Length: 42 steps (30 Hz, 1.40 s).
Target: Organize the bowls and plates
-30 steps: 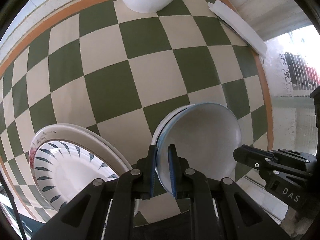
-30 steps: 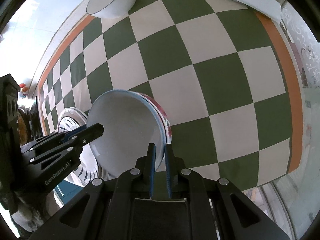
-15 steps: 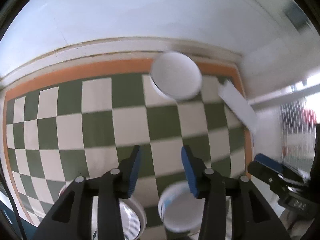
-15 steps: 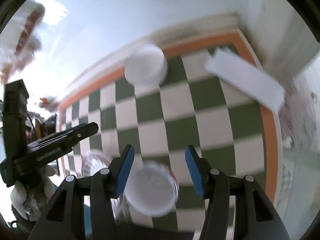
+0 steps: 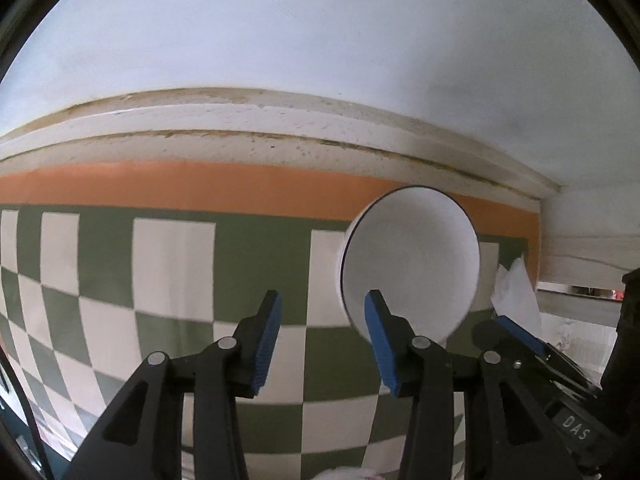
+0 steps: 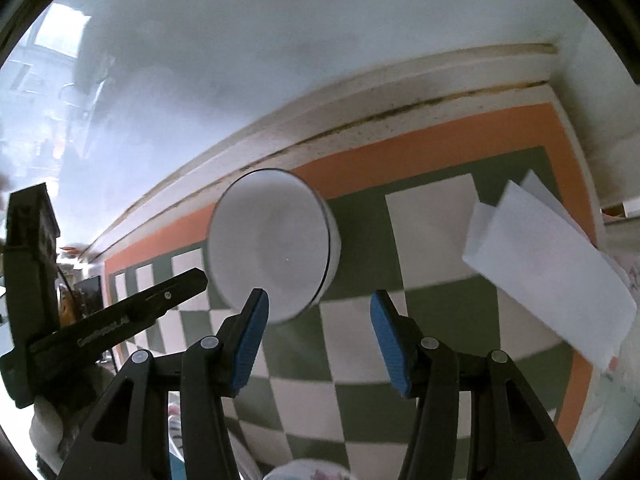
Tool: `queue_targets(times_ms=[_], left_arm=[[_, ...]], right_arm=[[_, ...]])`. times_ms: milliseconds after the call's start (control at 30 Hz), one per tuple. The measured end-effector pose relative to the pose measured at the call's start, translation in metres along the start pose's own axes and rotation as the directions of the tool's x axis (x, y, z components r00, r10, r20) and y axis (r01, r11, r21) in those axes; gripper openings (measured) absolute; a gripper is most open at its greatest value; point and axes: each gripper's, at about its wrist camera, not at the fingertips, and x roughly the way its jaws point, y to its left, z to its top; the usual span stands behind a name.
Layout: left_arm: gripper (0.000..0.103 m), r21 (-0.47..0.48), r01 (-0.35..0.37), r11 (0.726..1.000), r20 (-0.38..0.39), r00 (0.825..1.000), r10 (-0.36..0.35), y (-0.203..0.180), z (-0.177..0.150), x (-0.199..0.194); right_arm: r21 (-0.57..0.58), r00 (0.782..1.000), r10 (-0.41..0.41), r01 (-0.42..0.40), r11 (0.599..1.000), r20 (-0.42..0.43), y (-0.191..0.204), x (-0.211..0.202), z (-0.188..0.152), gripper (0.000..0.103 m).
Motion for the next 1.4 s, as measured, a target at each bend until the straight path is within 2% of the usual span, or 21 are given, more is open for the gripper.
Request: queue_targets(times_ms=[167, 367, 400, 433, 467, 567, 667, 1133, 1400], left_arm=[[0.040, 0.030, -0.004, 1.000, -0.049, 0.999, 0.005, -0.007, 0.012, 0.020], [0.039, 0.065, -0.005, 0.998, -0.070, 0.997, 0.010, -0.013, 0.020, 0.031], [0.036, 0.074, -0.012, 0.997, -0.071, 0.997, 0.017, -0.014, 0.021, 0.032], [0.023, 0.079, -0.011, 0.997, -0.071, 0.997, 0.017, -0.014, 0.021, 0.033], [0.019, 0.079, -0.004, 0.997, -0.077, 0.997, 0.010, -0.015, 0.022, 0.033], [0.012, 0.088, 0.002, 0.996, -0.079, 0.997, 0.005, -0.017, 0.022, 0.036], [0.011, 0.099, -0.006, 0.995, -0.070, 0.997, 0.013, -0.019, 0.022, 0.036], [0.012, 0.123, 0.004, 0.992, -0.047, 0.999, 0.002, -0.024, 0.007, 0.015], [0.012, 0.170, 0.012, 0.985, -0.010, 1.000, -0.010, -0.026, -0.034, -0.025]], right_arm=[[0.014, 0.999, -0.004, 0.005, 1.000, -0.038, -0.007, 0.028, 0.018, 0.056], [0.032, 0.998, 0.005, -0.004, 0.999, -0.056, -0.014, 0.045, 0.029, 0.055], [0.031, 0.998, 0.005, -0.003, 1.000, -0.057, -0.014, 0.046, 0.031, 0.051], [0.030, 0.998, 0.004, -0.002, 1.000, -0.059, -0.014, 0.045, 0.030, 0.047], [0.031, 0.998, 0.004, -0.002, 1.000, -0.063, -0.014, 0.046, 0.031, 0.039], [0.027, 0.997, 0.010, -0.008, 1.000, -0.080, -0.012, 0.049, 0.033, 0.018], [0.026, 0.996, -0.003, 0.006, 1.000, -0.086, -0.010, 0.052, 0.033, 0.013], [0.006, 0.997, -0.030, 0.031, 1.000, -0.071, 0.003, 0.040, 0.021, 0.011], [-0.008, 0.998, -0.041, 0.041, 0.999, -0.042, 0.019, -0.001, -0.016, 0.011]])
